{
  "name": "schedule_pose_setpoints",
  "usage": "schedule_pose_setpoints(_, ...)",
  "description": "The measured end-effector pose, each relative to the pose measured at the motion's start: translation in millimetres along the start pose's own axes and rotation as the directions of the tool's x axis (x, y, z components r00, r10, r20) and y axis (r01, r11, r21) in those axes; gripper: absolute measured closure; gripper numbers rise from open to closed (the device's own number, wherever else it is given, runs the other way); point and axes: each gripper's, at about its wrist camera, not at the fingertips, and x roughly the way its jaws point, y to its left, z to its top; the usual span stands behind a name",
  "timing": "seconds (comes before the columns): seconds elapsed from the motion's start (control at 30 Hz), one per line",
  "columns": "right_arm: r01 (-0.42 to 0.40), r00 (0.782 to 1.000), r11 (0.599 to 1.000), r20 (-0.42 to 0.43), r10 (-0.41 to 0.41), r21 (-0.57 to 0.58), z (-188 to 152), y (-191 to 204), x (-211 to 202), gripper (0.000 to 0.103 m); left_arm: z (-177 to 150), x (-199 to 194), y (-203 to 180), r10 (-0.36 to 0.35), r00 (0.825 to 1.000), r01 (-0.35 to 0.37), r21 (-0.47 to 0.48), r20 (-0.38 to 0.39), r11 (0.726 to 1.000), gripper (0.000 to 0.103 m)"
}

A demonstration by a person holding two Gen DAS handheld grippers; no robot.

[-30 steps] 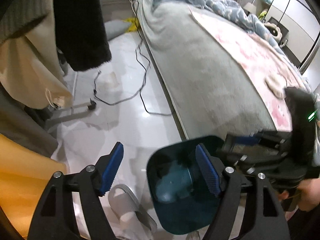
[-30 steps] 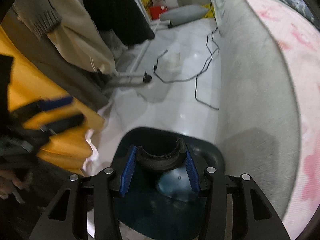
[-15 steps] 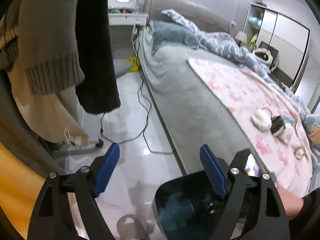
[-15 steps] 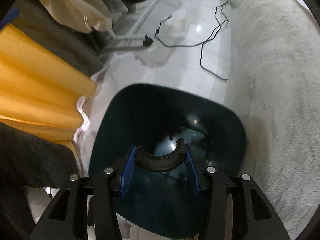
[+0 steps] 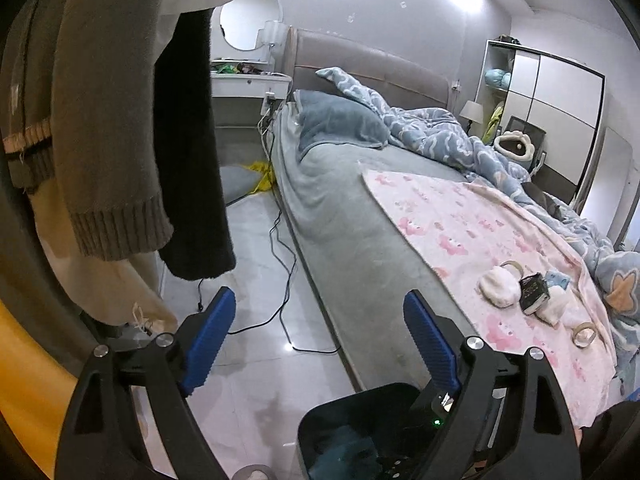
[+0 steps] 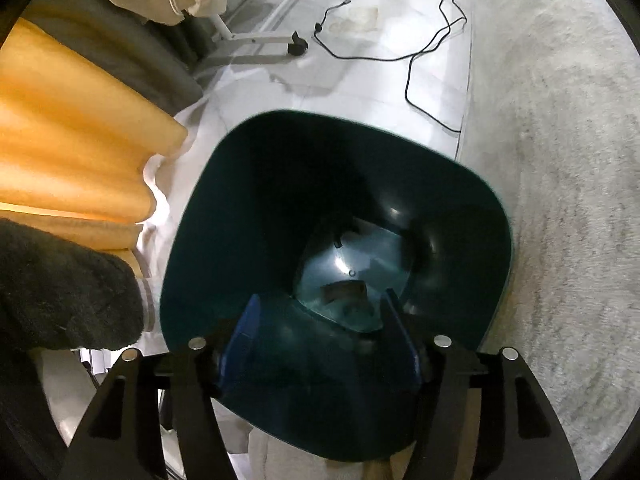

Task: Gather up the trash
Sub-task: 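Open the right tool over the teal bin to drop the tape roll, then reach the right tool to the clear bubble wrap and grasp it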

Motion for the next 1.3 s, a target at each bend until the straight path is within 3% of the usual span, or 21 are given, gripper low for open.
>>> schedule_pose_setpoints(0.27, -0.04, 0.992, 0.999, 0.118, 0.039, 0.008, 0, -1, -39, 0.035, 10, -5, -27, -0.039, 0.998, 0.037, 0.032, 0.054, 0.999, 0.013)
schedule_pose_setpoints(0.47, -0.031, 0.965, 0.999, 0.261, 0.027, 0.012, -11, -10, -85, 0.032, 12, 5, -55, -0.067, 0.997, 0.064, 0.047, 0.048, 0.997, 0.012)
schedule_pose_setpoints(0.7, 0.008, 0.913, 1.0, 0.407, -0.016, 0.023, -29, -25, -130, 0.032, 18, 13, -81, -0.087, 0.995, 0.084, 0.062, 0.054, 0.995, 0.011)
schedule_pose_setpoints(0.93, 0.097, 0.851, 0.992, 0.509, -0.127, 0.084, -56, -55, -172, 0.032, 18, 22, -104, -0.119, 0.992, 0.117, 0.048, 0.046, 0.992, 0.011)
schedule_pose_setpoints(1.13, 0.159, 0.807, 0.971, 0.544, -0.231, 0.177, -80, -89, -198, 0.03, 11, 34, -134, -0.156, 0.988, 0.155, 0.067, 0.011, 0.986, 0.011)
schedule_pose_setpoints(1.3, 0.186, 0.783, 0.953, 0.549, -0.292, 0.241, -101, -111, -209, 0.029, 4, 40, -158, -0.182, 0.983, 0.182, 0.101, -0.008, 0.978, 0.011)
